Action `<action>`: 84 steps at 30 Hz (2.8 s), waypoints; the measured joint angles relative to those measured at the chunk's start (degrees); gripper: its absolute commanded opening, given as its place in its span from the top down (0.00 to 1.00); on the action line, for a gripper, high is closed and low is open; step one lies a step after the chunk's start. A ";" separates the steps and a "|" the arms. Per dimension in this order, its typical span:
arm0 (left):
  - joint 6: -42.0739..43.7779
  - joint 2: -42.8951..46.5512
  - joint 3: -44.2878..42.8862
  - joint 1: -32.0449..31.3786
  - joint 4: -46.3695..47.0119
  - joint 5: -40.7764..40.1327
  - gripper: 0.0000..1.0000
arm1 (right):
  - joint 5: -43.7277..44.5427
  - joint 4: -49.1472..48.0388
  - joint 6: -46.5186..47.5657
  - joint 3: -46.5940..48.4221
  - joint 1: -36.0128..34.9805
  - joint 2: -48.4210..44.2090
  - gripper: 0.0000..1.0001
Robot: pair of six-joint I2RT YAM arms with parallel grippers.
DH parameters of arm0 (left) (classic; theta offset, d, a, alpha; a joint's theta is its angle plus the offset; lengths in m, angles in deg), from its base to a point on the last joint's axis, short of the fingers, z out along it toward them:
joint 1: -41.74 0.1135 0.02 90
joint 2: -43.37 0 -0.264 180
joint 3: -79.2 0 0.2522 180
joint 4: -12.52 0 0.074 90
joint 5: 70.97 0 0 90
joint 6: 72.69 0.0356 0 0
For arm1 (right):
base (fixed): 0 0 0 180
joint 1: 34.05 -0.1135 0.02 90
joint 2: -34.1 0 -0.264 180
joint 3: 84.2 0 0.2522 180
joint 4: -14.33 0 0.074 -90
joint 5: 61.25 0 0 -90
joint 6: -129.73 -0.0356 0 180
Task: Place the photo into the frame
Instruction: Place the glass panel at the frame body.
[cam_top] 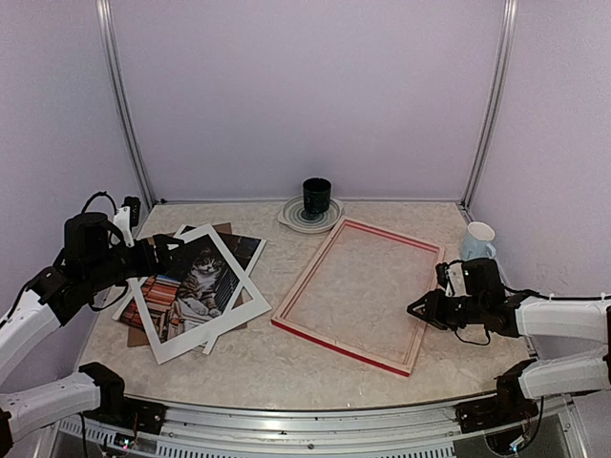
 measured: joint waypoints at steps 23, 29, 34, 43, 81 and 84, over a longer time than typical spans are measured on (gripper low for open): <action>0.00 -0.02 0.00 0.00 0.02 0.02 0.01 | -0.42 5.11 1.42 -0.02 0.00 -2.69 0.59; 0.00 -0.09 0.00 0.02 0.02 0.04 0.01 | -0.70 5.40 1.55 -0.02 0.00 -2.69 0.59; 0.00 -0.11 0.00 0.00 0.02 0.04 0.01 | -1.09 6.82 1.84 -0.02 0.00 -2.93 0.58; 0.00 -0.13 0.00 0.22 0.07 0.22 0.01 | -0.92 8.07 2.75 0.00 0.00 -4.85 0.57; -0.92 0.00 0.74 0.22 0.85 1.53 0.01 | 2.16 -13.97 -15.32 -10.34 0.00 -12.83 0.35; -0.92 0.00 0.74 0.22 0.85 1.53 0.01 | 2.12 -15.26 -17.22 -11.10 0.00 -12.87 0.34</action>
